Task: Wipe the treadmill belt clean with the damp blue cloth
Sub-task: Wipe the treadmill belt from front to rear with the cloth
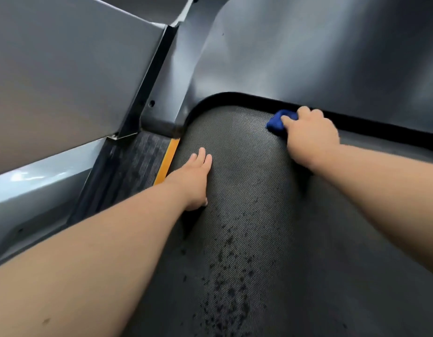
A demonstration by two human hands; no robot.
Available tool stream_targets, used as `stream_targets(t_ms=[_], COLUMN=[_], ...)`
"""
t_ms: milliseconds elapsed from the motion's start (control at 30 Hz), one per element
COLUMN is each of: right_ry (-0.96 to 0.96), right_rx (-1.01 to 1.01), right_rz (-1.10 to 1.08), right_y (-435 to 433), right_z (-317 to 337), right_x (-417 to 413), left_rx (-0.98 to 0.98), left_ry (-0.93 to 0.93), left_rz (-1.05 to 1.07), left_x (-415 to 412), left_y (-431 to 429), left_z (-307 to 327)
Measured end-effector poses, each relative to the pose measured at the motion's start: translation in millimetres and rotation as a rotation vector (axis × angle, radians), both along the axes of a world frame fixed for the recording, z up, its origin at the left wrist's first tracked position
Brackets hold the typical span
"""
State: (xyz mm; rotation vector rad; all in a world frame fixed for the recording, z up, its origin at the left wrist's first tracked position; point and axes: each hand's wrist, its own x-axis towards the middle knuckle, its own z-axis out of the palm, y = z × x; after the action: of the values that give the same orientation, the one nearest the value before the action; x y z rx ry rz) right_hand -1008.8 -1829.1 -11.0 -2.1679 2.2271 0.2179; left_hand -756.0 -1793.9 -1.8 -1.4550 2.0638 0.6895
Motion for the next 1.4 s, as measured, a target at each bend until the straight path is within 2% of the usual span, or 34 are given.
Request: stream_targets(t_ms=[100, 200, 267, 333, 433, 500, 633, 700, 767, 833, 900, 933, 967, 1000, 1100, 1133, 1167, 1200, 1233, 1267, 1333, 1367, 1400], right_ry=[-0.133, -0.304, -0.288, -0.222, -0.19, -0.213, -0.393, -0.402, -0.351, -0.293, -0.326, -0.321, -0.304, -0.32, -0.442, -0.433, -0.405, -0.364, -0.303, -0.277, -0.351, -0.371, -0.33], right_rx=[0.039, 0.082, 0.035, 0.003, -0.071, -0.049, 0.071, 0.046, -0.035, -0.139, -0.144, -0.114, -0.071, -0.046, 0.097, 0.095, 0.052, 0.002, -0.05, -0.066, -0.052, -0.016, 0.038], right_rz=[0.116, 0.45, 0.555, 0.388, -0.039, -0.055, 0.405, 0.529, 0.371, -0.044, -0.48, -0.554, -0.501, -0.356, 0.259, 0.395, 0.434, 0.343, 0.157, -0.107, -0.673, -0.793, -0.735], right_y=[33.1, 71.7, 65.0, 43.6, 18.8, 28.9, 88.2, 86.4, 65.2, 41.9, 32.6, 35.9, 43.2, 53.5, 89.8, 90.9, 86.0, 79.5, 72.2, 64.6, 54.2, 53.7, 56.9], right_z=[-3.4, -15.0, -22.8, -23.3, -14.2, -8.9, -22.1, -29.4, -30.1, -27.5, -22.2, -17.9, -13.6, -13.9, -21.7, -23.0, -23.4, -22.6, -21.8, -19.9, -14.2, -9.8, -7.0], right_x=[43.5, 77.4, 61.1, 32.8, 5.4, 23.2, 75.8, 64.3, 37.8, 3.7, -13.8, -6.1, 8.1, 25.3, 57.5, 48.8, 32.2, 14.4, -4.1, -22.4, -45.9, -40.1, -25.2], left_rx=[0.023, 0.036, 0.03, 0.027, 0.031, 0.033, 0.026, 0.027, 0.033, 0.038, 0.045, 0.048, 0.05, 0.048, 0.036, 0.036, 0.036, 0.033, 0.031, 0.029, 0.02, 0.016, 0.014], left_ry=[0.02, 0.04, 0.047, 0.051, 0.05, 0.061, 0.059, 0.059, 0.061, 0.059, 0.061, 0.062, 0.064, 0.065, 0.053, 0.049, 0.044, 0.04, 0.035, 0.031, 0.028, 0.025, 0.02], left_rz=[-0.002, 0.003, 0.007, 0.006, 0.016, 0.016, 0.01, 0.017, 0.02, 0.012, 0.007, 0.009, 0.01, 0.01, 0.003, 0.001, -0.005, -0.01, -0.011, -0.009, -0.001, 0.002, 0.006], left_x=[-0.2, 3.0, 3.1, 2.9, 4.7, 5.2, 2.4, 2.0, 3.2, 4.9, 6.2, 6.3, 5.6, 4.6, 2.9, 2.8, 2.9, 3.2, 3.1, 3.2, 1.8, 1.6, 1.7], left_y=[-3.8, -4.6, -4.7, -5.1, -4.2, -4.9, -3.6, -3.1, -3.2, -2.9, -3.1, -3.4, -3.8, -4.1, -3.8, -4.2, -4.7, -5.1, -5.0, -4.5, -2.4, -1.4, -0.9], left_z=[-0.9, -4.8, -7.3, -8.4, -8.4, -8.6, -6.8, -7.1, -7.6, -6.8, -5.4, -3.9, -2.4, -1.2, -0.6, -1.0, -1.8, -2.4, -3.0, -3.3, -5.0, -5.8, -5.9])
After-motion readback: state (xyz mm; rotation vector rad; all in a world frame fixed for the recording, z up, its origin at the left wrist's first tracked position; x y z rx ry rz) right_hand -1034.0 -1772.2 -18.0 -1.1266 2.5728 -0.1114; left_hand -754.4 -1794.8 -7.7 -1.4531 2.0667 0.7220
